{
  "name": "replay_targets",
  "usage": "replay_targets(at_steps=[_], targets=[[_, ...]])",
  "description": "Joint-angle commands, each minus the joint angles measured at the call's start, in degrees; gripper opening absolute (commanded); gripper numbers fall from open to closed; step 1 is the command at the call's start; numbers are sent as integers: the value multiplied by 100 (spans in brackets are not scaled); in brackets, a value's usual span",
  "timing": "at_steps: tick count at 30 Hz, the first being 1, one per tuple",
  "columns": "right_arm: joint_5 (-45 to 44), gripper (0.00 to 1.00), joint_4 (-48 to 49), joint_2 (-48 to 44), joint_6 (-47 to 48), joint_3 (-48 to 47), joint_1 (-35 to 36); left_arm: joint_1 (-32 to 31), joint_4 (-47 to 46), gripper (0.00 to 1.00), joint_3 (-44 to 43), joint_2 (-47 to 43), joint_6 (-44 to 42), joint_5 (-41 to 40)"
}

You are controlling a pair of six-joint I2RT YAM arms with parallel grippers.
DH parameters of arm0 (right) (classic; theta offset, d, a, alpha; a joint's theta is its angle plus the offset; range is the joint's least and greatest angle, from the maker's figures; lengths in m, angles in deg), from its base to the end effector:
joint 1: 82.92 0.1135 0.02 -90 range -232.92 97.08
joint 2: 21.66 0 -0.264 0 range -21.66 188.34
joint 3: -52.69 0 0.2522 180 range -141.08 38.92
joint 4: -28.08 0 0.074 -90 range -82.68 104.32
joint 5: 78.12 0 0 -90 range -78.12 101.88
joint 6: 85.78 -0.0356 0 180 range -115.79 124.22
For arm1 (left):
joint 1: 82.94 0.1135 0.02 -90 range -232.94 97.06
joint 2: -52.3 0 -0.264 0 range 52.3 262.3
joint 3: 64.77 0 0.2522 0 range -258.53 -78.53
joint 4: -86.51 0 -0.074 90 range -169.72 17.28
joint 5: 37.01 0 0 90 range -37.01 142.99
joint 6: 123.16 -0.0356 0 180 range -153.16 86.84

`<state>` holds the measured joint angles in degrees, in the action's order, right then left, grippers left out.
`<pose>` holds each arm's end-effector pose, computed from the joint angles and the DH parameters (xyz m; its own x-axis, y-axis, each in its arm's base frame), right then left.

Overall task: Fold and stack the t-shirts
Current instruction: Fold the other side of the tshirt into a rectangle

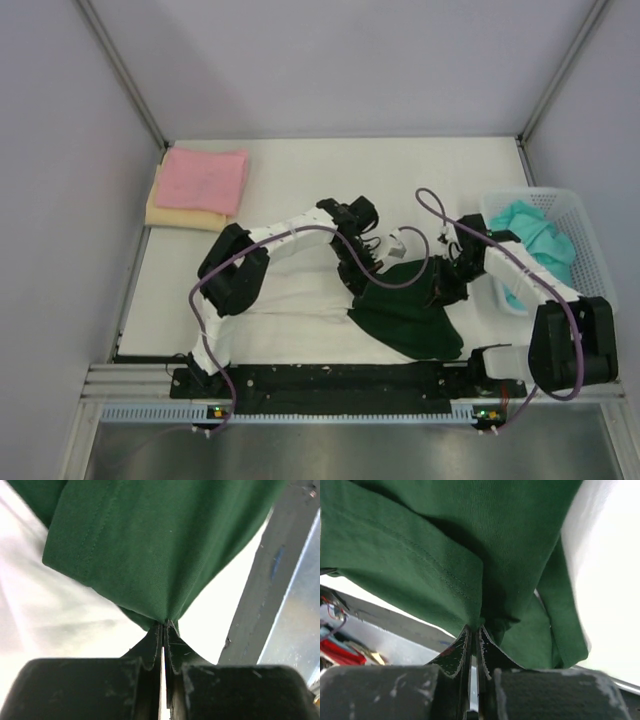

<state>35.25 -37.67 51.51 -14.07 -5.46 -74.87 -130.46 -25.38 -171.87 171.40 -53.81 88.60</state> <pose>0.2003 0.0426 0.1955 -0.9881 0.1512 -0.0294 0.1248 0.8979 0.4221 0.2635 -0.3184 0.1903 -0.3873 0.8475 -0.3630 0.8589 0.1885 -0.4762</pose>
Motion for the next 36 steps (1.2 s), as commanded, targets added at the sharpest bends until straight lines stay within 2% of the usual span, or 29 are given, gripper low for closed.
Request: replay_targets(at_steps=[1,4,7,10,12,14,17,22,24,29,34,36], targets=[[369,0,-452,434,431,-255,344,-72,313,0,447,-415,-677,648],[133,0,-496,864,440,-395,723,-151,471,0,676,-415,-976,727],[-254,3,-488,1033,361,-545,838,-169,550,12,782,-406,-1178,684],[-588,9,-497,788,308,-624,838,-169,734,27,739,-476,-1433,753],[-667,18,-497,647,264,-624,821,-169,884,38,616,-599,-1635,789],[-807,37,-479,533,194,-616,812,-160,833,50,484,-687,-1671,702],[-1159,44,-322,278,-78,-607,646,-125,377,52,291,-688,-1225,272],[-809,43,618,-442,-842,-160,-57,-64,-152,52,-254,-152,-460,332],[-1001,43,864,-557,-1045,16,-137,-55,-389,52,-412,67,-178,306],[-1133,40,1629,-242,-1300,272,-208,-72,-566,53,-703,472,166,297],[-1212,37,1832,259,-1195,394,-234,-116,-469,55,-589,639,122,402],[-1274,31,1920,251,-1204,518,-234,-134,-504,56,-493,710,131,420]])
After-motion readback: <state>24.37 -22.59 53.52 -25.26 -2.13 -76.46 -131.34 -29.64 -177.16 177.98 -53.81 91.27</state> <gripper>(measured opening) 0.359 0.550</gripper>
